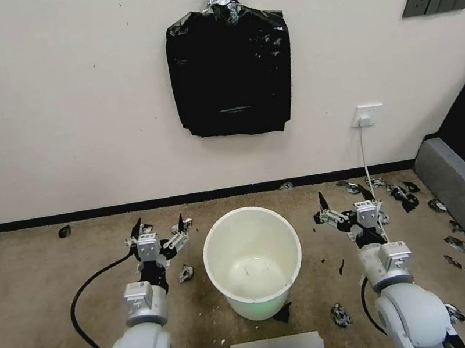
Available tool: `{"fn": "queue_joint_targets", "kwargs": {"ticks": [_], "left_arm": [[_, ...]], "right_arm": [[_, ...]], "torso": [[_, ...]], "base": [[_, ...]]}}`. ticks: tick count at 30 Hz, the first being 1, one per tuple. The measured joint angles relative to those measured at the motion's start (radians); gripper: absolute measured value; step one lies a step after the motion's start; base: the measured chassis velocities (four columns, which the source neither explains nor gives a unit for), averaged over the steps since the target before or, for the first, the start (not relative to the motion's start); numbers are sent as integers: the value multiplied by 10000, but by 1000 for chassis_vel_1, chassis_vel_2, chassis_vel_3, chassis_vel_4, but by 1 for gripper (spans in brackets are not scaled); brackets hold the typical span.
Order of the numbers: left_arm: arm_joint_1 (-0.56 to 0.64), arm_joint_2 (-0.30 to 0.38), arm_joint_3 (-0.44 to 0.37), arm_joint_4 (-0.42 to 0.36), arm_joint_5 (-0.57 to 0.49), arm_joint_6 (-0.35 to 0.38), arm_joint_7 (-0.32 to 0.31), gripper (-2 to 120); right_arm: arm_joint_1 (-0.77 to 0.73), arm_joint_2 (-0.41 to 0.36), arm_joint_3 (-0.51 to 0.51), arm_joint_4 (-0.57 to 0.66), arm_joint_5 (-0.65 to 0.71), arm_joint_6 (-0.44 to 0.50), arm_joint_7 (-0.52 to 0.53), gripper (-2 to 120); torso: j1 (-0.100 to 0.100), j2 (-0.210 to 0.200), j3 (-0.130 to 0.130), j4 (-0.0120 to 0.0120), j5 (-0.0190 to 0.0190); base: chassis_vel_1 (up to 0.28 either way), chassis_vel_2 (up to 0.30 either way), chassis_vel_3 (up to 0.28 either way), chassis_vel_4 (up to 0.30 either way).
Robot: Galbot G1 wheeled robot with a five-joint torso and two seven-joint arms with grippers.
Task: Place a trash bag onto the trash bin.
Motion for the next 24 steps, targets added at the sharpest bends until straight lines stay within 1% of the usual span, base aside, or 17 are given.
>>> {"fn": "queue_joint_targets", "kwargs": {"ticks": [24], "left_arm": [[0, 0, 0, 0, 0, 0, 0, 100]], "right_arm": [[0, 0, 0, -1, 0, 1, 0, 100]], "torso": [[0, 0, 0, 0, 0]], "base": [[0, 0, 0, 0]]}}
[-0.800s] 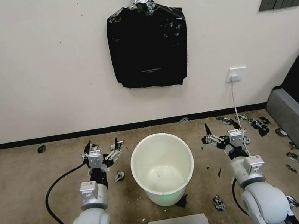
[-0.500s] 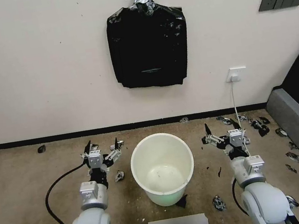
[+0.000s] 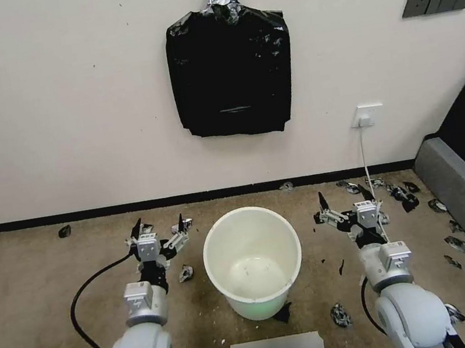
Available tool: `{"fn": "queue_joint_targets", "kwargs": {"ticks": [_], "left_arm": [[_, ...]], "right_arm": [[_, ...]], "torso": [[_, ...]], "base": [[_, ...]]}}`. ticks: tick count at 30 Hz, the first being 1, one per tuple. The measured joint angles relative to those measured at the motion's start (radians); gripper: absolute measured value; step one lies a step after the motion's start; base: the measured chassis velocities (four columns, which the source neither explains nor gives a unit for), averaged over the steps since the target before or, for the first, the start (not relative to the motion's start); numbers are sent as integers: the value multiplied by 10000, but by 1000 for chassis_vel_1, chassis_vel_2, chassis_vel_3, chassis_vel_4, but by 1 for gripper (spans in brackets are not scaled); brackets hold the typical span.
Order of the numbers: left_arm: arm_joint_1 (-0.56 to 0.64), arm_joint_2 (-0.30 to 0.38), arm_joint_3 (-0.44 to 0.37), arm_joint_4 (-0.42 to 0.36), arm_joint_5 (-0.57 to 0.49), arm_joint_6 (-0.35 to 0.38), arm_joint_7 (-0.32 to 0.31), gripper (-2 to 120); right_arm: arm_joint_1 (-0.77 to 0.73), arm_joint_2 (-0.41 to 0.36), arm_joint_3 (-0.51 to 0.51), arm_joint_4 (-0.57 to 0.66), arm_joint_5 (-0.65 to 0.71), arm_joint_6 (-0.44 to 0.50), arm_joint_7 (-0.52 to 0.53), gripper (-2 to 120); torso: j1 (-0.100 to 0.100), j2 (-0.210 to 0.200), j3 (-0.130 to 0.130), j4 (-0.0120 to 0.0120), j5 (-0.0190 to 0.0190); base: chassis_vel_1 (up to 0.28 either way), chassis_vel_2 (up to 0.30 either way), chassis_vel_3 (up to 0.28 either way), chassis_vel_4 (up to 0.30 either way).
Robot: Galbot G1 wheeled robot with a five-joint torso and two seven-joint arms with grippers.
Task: Place a trash bag onto the trash bin.
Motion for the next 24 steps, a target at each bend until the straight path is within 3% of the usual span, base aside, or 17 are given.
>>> {"fn": "queue_joint_targets", "kwargs": {"ticks": [24], "left_arm": [[0, 0, 0, 0, 0, 0, 0, 100]], "right_arm": [[0, 0, -1, 0, 0, 0, 0, 100]], "torso": [[0, 0, 0, 0, 0]], "base": [[0, 0, 0, 0]]}}
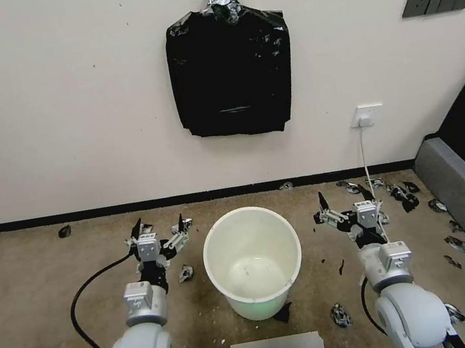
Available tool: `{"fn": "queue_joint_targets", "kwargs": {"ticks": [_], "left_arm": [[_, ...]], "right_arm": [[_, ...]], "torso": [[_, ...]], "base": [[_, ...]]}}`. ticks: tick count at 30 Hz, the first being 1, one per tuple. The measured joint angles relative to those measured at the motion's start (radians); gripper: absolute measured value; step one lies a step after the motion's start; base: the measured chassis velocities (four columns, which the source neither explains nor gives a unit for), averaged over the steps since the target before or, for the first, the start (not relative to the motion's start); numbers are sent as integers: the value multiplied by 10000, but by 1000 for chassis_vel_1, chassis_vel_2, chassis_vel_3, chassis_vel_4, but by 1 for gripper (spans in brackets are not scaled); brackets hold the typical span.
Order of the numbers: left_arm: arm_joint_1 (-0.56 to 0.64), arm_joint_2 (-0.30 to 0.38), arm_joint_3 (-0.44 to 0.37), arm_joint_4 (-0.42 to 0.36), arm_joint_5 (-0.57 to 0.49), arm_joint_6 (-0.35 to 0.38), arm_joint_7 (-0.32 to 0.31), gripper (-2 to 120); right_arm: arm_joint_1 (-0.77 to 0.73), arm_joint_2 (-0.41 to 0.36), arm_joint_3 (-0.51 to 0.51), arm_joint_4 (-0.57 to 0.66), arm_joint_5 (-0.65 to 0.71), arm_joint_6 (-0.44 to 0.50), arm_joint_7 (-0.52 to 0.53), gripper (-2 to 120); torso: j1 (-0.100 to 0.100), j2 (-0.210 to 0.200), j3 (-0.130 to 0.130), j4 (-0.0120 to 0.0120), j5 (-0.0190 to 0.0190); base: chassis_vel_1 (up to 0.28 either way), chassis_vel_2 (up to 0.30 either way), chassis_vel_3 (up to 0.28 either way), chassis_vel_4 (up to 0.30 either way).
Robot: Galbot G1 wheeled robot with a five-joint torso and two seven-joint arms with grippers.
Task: Place a trash bag onto the trash bin.
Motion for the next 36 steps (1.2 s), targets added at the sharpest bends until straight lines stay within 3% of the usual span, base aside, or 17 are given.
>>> {"fn": "queue_joint_targets", "kwargs": {"ticks": [7, 11, 14, 18, 22, 32, 36], "left_arm": [[169, -34, 10, -149, -4, -167, -56, 100], [1131, -259, 137, -997, -48, -1177, -384, 100], [2358, -546, 288, -2085, -125, -2479, -825, 100], [3305, -742, 419, -2968, -346, -3340, -1055, 100], [3368, -643, 499, -3260, -897, -3144, -739, 100], [3188, -418, 503, -3048, -1039, -2931, -612, 100], [3183, -211, 492, -2859, -1016, -2901, -536, 100]], "right_arm": [[-166, 8, 6, 127, -7, 168, 39, 100], [-1191, 99, 57, 1034, -133, 1173, 343, 100], [-2553, 224, 134, 2254, -306, 2531, 752, 100], [-3395, 318, -96, 2923, -107, 3244, 960, 100], [-3519, 309, -239, 2919, 161, 3304, 977, 100], [-3336, 197, -449, 2693, 353, 3147, 963, 100], [-2306, -587, -847, 2714, 1646, 2277, 596, 100]], "torso": [[1, -1, 0, 0, 1], [0, 0, -1, 0, 0], [0, 0, -1, 0, 1], [0, 0, -2, 3, 0], [-1, 0, -2, 1, -3], [-1, 0, -1, 0, -1], [0, 0, 0, 0, -1]], "base": [[0, 0, 0, 0], [0, 0, 0, 0], [0, 0, 0, 0], [0, 0, 0, 0], [0, 0, 0, 0], [0, 0, 0, 0], [0, 0, 0, 0]]}}
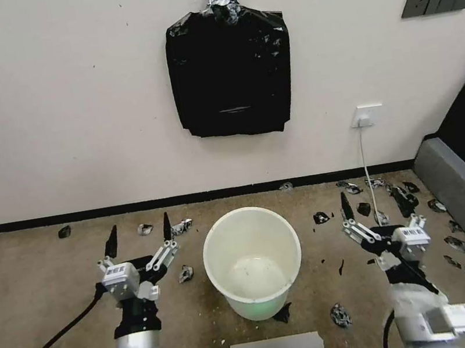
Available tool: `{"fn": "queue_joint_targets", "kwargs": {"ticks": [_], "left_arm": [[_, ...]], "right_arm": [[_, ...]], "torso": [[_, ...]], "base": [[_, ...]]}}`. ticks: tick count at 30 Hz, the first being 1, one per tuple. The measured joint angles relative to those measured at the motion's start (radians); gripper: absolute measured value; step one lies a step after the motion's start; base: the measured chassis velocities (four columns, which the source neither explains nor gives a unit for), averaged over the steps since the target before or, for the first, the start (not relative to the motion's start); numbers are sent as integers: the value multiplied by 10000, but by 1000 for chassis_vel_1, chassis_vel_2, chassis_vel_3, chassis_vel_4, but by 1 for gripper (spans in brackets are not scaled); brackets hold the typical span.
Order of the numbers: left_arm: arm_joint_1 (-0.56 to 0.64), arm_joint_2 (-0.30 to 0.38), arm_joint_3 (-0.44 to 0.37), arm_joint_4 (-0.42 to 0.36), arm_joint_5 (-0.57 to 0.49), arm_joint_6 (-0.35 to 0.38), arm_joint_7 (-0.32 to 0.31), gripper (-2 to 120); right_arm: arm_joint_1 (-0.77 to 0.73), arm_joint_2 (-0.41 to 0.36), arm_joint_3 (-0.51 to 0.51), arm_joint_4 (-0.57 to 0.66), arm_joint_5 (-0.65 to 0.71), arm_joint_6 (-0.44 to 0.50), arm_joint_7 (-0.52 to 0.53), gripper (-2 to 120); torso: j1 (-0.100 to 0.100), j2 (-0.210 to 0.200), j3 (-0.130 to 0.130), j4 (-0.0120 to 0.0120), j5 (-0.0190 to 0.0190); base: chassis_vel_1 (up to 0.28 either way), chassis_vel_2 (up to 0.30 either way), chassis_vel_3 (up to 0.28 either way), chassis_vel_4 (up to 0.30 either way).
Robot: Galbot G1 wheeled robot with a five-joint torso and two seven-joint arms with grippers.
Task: Place a trash bag onto the trash bin.
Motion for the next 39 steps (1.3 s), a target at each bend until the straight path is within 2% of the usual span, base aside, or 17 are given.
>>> {"fn": "queue_joint_targets", "kwargs": {"ticks": [1, 4, 6, 8, 9, 12, 13, 14, 15, 17, 19, 20, 23, 39], "left_arm": [[0, 0, 0, 0, 0, 0, 0, 100], [48, 160, -12, 8, 22, 17, 46, 100], [47, 200, -23, 9, 36, 37, 53, 100], [48, 219, -61, 14, 87, 64, 57, 100], [48, 219, -61, 14, 87, 64, 57, 100], [116, 143, -104, 9, 169, 75, 58, 100], [116, 143, -104, 9, 169, 75, 58, 100], [157, 88, -134, 5, 207, 80, 57, 100], [183, 44, -177, 5, 244, 90, 57, 100], [184, 30, -186, 7, 247, 92, 56, 100], [167, -74, -225, 79, 281, 100, 51, 100], [167, -74, -225, 79, 281, 100, 51, 100], [20, -245, -348, 195, 426, 117, 78, 100], [44, -376, -678, -65, 175, 217, 77, 100]], "right_arm": [[0, 0, 0, 0, 0, 0, 0, 100], [1336, -997, -354, -288, 1653, -738, -267, 100], [1827, -1242, -467, -418, 2092, -948, -288, 100], [3201, -1795, -736, -872, 3130, -1440, -260, 100], [3201, -1795, -736, -872, 3130, -1440, -260, 100], [4757, -2238, -1192, -1472, 4160, -1954, -51, 100], [4757, -2238, -1192, -1472, 4160, -1954, -51, 100], [5623, -2349, -1505, -1912, 4653, -2191, 117, 100], [6725, -2360, -1885, -2391, 5140, -2422, 307, 100], [6943, -2346, -1965, -2490, 5238, -2466, 364, 100], [8417, -2159, -2459, -3144, 5892, -2763, 713, 100], [8417, -2159, -2459, -3144, 5892, -2763, 713, 100], [9726, -1871, -2888, -3947, 6325, -2980, 992, 100], [13014, -750, -3582, -6122, 8025, -3084, 1086, 100]], "torso": [[0, 0, 0, 0, 0], [0, -1, 0, 0, 0], [0, -2, 0, -1, 2], [0, -2, 1, 1, 2], [0, -2, 1, 1, 2], [0, -2, 1, 2, 3], [0, -2, 1, 2, 3], [1, -3, 2, 1, 3], [1, -2, 1, 2, 3], [1, -2, 2, 2, 1], [1, -2, 2, 2, 0], [1, -2, 2, 2, 0], [1, -3, 2, 1, 0], [0, -2, 1, 1, -1]], "base": [[0, 0, 0, 0], [0, 0, 0, 0], [0, 0, 0, 0], [0, 0, 0, 0], [0, 0, 0, 0], [0, 0, 0, 0], [0, 0, 0, 0], [0, 0, 0, 0], [0, 0, 0, 0], [0, 0, 0, 0], [0, 0, 0, 0], [0, 0, 0, 0], [0, 0, 0, 0], [0, 0, 0, 0]]}}
